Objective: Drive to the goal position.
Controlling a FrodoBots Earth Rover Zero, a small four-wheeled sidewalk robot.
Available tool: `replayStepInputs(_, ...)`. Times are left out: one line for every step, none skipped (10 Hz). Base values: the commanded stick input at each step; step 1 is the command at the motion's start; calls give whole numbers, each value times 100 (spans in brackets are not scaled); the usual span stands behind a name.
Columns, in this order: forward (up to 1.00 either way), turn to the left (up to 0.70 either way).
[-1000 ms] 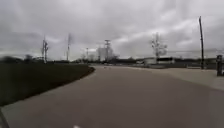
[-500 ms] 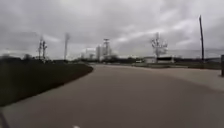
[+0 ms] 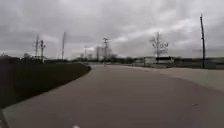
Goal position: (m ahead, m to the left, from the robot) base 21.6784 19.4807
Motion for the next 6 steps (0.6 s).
replayStepInputs(100,0)
replayStepInputs(100,0)
replayStepInputs(100,0)
replayStepInputs(100,0)
replayStepInputs(100,0)
replayStepInputs(100,0)
